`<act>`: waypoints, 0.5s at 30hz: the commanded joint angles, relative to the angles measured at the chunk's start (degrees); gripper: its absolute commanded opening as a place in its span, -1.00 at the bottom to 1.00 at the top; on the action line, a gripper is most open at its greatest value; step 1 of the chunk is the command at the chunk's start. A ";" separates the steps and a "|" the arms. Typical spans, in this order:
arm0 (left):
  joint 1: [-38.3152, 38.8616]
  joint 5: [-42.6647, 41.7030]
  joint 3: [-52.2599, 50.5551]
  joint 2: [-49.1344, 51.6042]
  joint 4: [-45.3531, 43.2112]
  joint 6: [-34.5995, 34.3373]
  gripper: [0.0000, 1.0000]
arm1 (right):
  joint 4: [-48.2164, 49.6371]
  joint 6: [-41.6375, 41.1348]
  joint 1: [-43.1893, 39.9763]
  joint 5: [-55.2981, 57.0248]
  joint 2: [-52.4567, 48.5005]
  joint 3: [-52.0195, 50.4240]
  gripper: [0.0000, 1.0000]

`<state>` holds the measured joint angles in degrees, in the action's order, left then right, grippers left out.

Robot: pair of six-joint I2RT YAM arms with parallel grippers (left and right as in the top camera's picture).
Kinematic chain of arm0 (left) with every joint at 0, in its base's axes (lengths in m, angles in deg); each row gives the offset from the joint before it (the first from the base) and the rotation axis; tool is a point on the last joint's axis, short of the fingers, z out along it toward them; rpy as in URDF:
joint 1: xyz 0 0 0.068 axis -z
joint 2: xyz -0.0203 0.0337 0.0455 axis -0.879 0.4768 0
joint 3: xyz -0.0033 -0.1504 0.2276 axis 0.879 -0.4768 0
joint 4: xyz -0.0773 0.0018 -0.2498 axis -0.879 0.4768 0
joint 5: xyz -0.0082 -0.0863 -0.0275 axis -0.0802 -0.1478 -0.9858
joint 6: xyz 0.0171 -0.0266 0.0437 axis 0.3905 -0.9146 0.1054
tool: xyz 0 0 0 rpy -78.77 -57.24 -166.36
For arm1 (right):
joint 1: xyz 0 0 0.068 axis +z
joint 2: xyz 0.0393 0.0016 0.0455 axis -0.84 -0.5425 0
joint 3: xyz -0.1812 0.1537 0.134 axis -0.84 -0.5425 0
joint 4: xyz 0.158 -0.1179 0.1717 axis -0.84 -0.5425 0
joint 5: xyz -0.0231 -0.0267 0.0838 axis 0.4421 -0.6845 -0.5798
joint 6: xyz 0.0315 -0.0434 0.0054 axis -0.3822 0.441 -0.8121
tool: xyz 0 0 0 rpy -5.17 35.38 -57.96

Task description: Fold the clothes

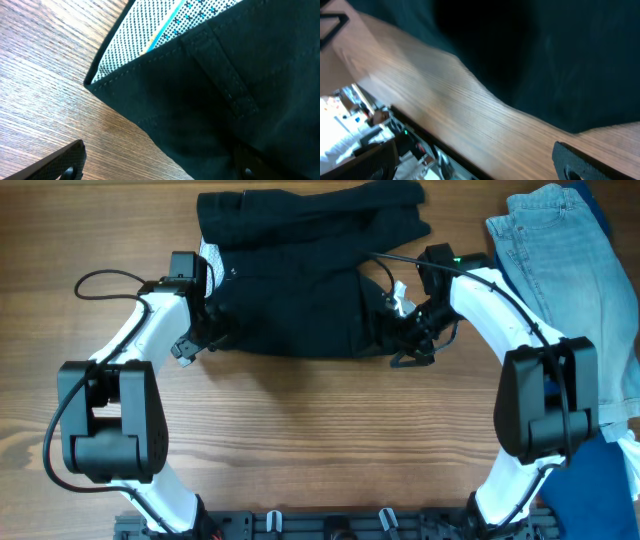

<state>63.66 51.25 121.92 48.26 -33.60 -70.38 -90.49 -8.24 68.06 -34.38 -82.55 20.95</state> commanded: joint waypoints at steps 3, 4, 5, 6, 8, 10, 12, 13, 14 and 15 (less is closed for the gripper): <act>-0.13 -1.11 -0.33 0.63 -0.33 -0.13 0.93 | 5.49 -7.93 -2.78 -1.53 -3.76 -0.46 0.99; -0.13 -1.14 -0.33 0.63 -0.37 -0.15 0.93 | 5.42 -8.15 -3.21 -1.53 -3.89 -0.46 0.99; -0.13 -1.16 -0.33 0.63 -0.39 -0.17 0.93 | 5.27 -8.98 -3.67 -1.44 -4.17 -0.46 0.99; -0.13 -1.16 -0.33 0.63 -0.39 -0.15 0.92 | 4.85 -9.53 -4.22 -1.29 -4.20 -0.46 0.99; -0.13 -1.16 -0.33 0.63 -0.35 -0.07 0.93 | 4.52 -10.58 -5.27 -0.83 -4.20 -0.46 0.99; -0.13 -1.40 -0.33 0.63 -0.35 0.04 0.87 | 5.03 -10.86 -6.08 -0.83 -4.20 -0.46 0.32; -0.13 -2.21 -0.33 0.63 -0.35 0.04 0.77 | 6.05 -12.17 -6.67 -0.81 -4.20 -0.46 -0.92; -0.13 -2.21 -0.33 0.63 -0.37 0.04 0.75 | 6.67 -12.15 -6.73 -0.87 -4.20 -0.46 -0.92; -0.13 -2.19 -0.33 0.63 -0.42 0.04 0.77 | 7.28 -12.13 -6.73 -0.83 -4.20 -0.46 -0.91; -0.13 -2.19 -0.33 0.63 -0.61 0.04 0.88 | 7.98 -12.15 -6.73 -0.83 -4.20 -0.46 -0.91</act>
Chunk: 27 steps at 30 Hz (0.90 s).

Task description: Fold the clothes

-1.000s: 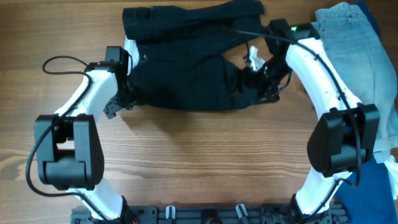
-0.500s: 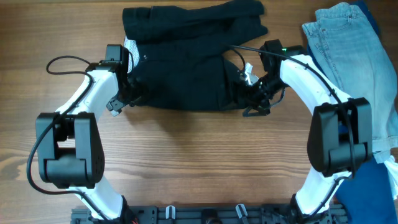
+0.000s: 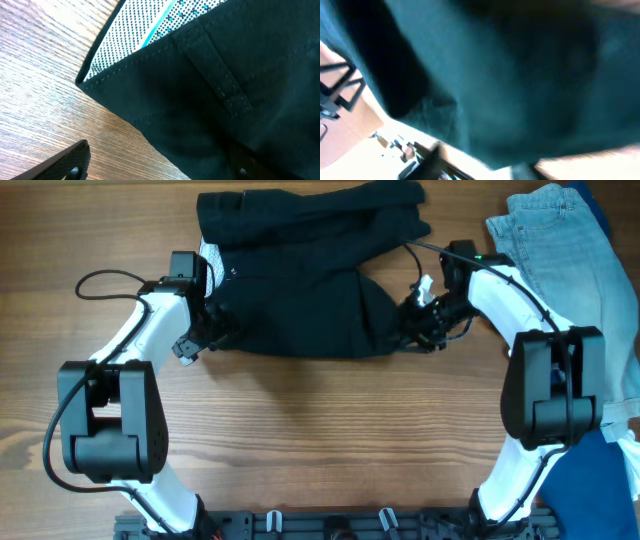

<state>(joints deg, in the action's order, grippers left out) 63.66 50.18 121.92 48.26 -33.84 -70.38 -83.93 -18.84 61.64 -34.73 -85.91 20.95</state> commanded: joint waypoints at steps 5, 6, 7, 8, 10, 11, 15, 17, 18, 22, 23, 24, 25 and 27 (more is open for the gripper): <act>-0.17 -1.16 -0.33 0.63 -0.79 0.04 0.99 | 2.58 -2.99 -0.28 3.26 -1.01 -0.46 -0.92; -0.17 -1.07 -0.33 0.63 -0.90 0.07 0.99 | 1.92 -2.86 -0.28 4.15 -1.16 -0.46 -0.91; -0.22 -1.09 -0.33 0.63 -1.01 0.04 0.99 | 1.33 -2.84 -0.28 4.72 -1.31 -0.46 -0.91; -0.24 -1.11 -0.33 0.63 -1.03 0.04 0.99 | 0.76 -2.80 -0.28 5.09 -1.38 -0.46 -0.91; -0.24 -1.09 -0.33 0.63 -1.25 0.07 -0.39 | 0.46 -2.80 -0.28 5.95 -1.40 -0.46 -0.91; -0.28 -1.09 -0.33 0.63 -1.55 0.02 -0.92 | 0.48 -2.80 -0.28 5.92 -1.40 -0.46 -0.91; -0.52 -1.09 -0.33 0.63 -3.82 0.04 -0.92 | 0.44 -2.75 -0.28 5.92 -1.40 -0.46 -0.91; -0.55 -0.66 -0.33 0.63 -4.28 0.07 -0.92 | 0.63 -2.54 -0.28 5.86 -1.40 -0.46 -0.91; -0.55 -0.66 -0.33 0.63 -4.63 0.20 -0.64 | 0.61 -1.60 -0.28 5.25 -1.40 -0.46 -0.91; -0.57 2.69 -0.35 0.76 0.59 5.11 0.99 | -0.63 -1.33 -0.28 5.29 -1.40 -0.46 -0.92; -0.59 3.91 -0.35 0.76 1.01 5.33 0.99 | -0.68 -1.31 -0.28 5.25 -1.40 -0.46 -0.89; -0.76 3.74 -0.35 0.76 0.59 5.77 1.00 | -0.76 -1.27 -0.28 5.03 -1.40 -0.46 -0.88; -0.87 3.63 -0.35 0.76 0.24 5.90 1.00 | -0.92 -1.29 -0.28 5.03 -1.40 -0.46 -0.88; -1.07 3.69 -0.35 0.76 -0.68 5.92 1.00 | -1.22 -1.25 -0.28 4.26 -1.40 -0.46 -0.72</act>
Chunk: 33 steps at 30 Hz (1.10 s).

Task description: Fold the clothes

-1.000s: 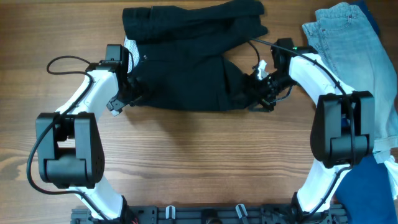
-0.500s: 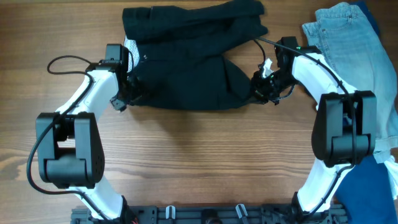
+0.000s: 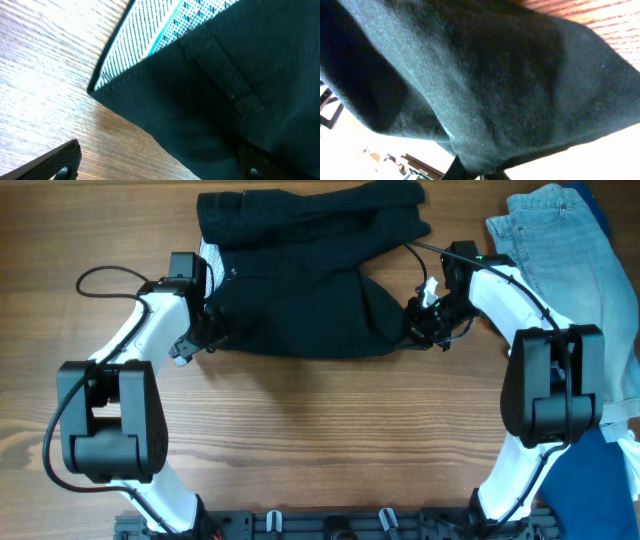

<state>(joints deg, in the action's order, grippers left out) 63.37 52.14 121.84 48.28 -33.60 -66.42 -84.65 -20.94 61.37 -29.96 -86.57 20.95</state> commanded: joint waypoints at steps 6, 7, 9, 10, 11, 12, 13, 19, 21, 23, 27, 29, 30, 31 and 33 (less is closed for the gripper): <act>-2.47 -2.14 -0.26 6.97 -4.94 1.40 0.99 | -0.61 2.12 -0.02 -1.42 -0.74 -0.46 -0.91; -2.62 -2.89 -0.26 8.02 -4.92 1.22 1.00 | -0.59 2.23 -0.02 -1.42 -0.74 -0.46 -0.91; -2.67 -2.89 -0.26 9.75 -5.22 1.03 1.00 | -0.37 2.27 -0.02 -1.42 -0.74 -0.46 -0.92; -2.67 -2.91 -0.26 9.94 -5.44 1.03 0.99 | -0.26 2.25 -0.02 -1.42 -0.74 -0.46 -0.91; -2.67 -2.89 -0.26 9.94 -5.86 1.05 0.99 | -0.17 2.23 -0.02 -1.42 -0.74 -0.46 -0.91; -2.67 -2.91 -0.26 9.94 -6.38 1.03 0.99 | -0.17 2.25 -0.02 -1.44 -0.74 -0.46 -0.92; -2.67 -3.10 -0.26 9.94 -6.69 0.83 1.00 | -0.17 2.27 -0.02 -1.44 -0.74 -0.46 -0.91; -2.67 -7.39 -0.26 9.94 -8.28 0.57 -0.29 | -0.04 2.56 -0.02 -1.42 -0.74 -0.46 -0.91; -2.67 -8.02 -0.26 9.94 -8.79 -0.26 -0.92 | 0.09 2.71 -0.02 -1.42 -0.74 -0.46 -0.92; -2.67 -8.04 -0.26 9.94 -8.81 -0.90 -0.92 | 0.33 3.30 -0.02 -1.40 -0.74 -0.46 -0.91; -2.67 -8.04 -0.26 9.94 -8.74 -0.90 -0.92 | 0.66 3.82 -0.02 -1.09 -0.74 -0.46 -0.91; -2.67 -8.68 -0.26 9.94 -8.76 -0.90 -0.92 | 1.16 3.78 -0.02 -0.74 -0.74 -0.46 -0.91; -2.67 -9.09 -0.26 9.94 -8.76 -0.90 -0.92 | 1.38 3.74 -0.02 -0.74 -0.74 -0.46 -0.92; -2.64 -9.51 -0.26 9.94 -8.76 -0.92 -0.92 | 1.55 3.78 -0.02 -0.74 -0.74 -0.46 -0.91; -2.64 -10.71 -0.26 9.94 -8.76 -0.94 -0.92 | 1.55 3.80 -0.02 -0.74 -0.74 -0.46 -0.91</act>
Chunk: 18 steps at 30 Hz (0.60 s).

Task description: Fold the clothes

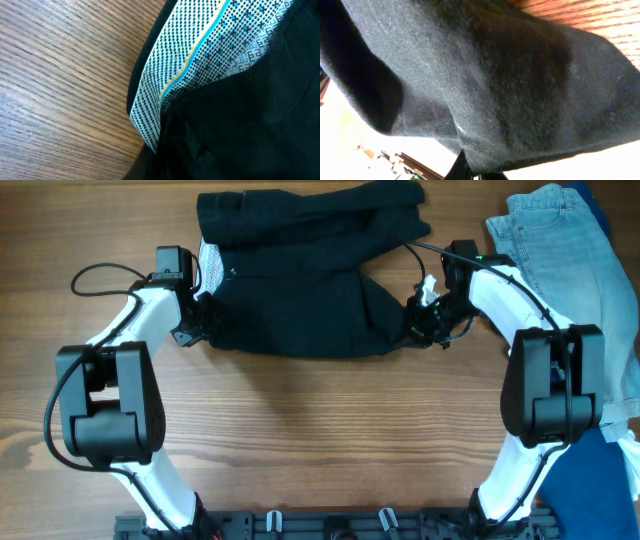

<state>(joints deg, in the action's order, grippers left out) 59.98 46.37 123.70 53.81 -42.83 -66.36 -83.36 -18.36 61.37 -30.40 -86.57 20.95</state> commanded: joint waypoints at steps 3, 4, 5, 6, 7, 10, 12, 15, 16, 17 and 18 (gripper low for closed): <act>0.72 -5.44 -2.12 4.42 0.44 -1.03 -0.92 | 0.37 1.20 -0.02 -0.31 -0.74 -0.46 -0.91; 0.72 -5.44 -2.12 4.42 0.44 -1.03 -0.92 | 0.35 1.25 -0.02 -0.31 -0.74 -0.46 -0.91; 0.72 -5.81 -2.12 4.42 0.39 -1.01 -0.92 | 0.42 1.31 -0.02 -0.31 -0.74 -0.46 -0.91; 0.74 -6.69 -2.12 4.42 0.26 -1.01 -0.92 | 0.42 1.42 -0.02 -0.31 -0.74 -0.46 -0.91; 0.72 -9.46 -2.12 4.42 -0.04 -0.96 -0.92 | 0.39 1.51 -0.02 -0.31 -0.74 -0.46 -0.92; 0.74 -18.32 -2.12 4.39 -3.06 -1.03 -0.92 | 0.35 1.95 -0.02 -0.31 -0.74 -0.46 -0.91; 0.72 -18.32 -2.12 4.39 -3.10 -2.51 -0.92 | 0.09 2.32 -0.02 -0.33 -0.74 -0.46 -0.91; 0.72 -18.32 -2.12 4.39 -3.08 -3.19 -0.92 | 0.33 2.56 -0.02 -0.15 -0.74 -0.46 -0.91; 0.72 -18.32 -2.12 4.39 -2.84 -3.61 -0.92 | 0.17 2.45 -0.02 0.13 -0.74 -0.46 -0.92; 0.72 -18.32 -2.12 4.39 -2.67 -3.63 -0.92 | 0.04 2.45 -0.02 0.13 -0.74 -0.46 -0.91; 0.74 -18.32 -2.12 4.39 -2.27 -3.80 -0.92 | -0.20 2.49 -0.02 0.11 -0.74 -0.46 -0.91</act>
<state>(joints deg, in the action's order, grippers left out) 59.96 29.78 123.50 55.73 -46.41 -68.76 -83.21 -17.05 61.37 -30.38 -86.57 20.95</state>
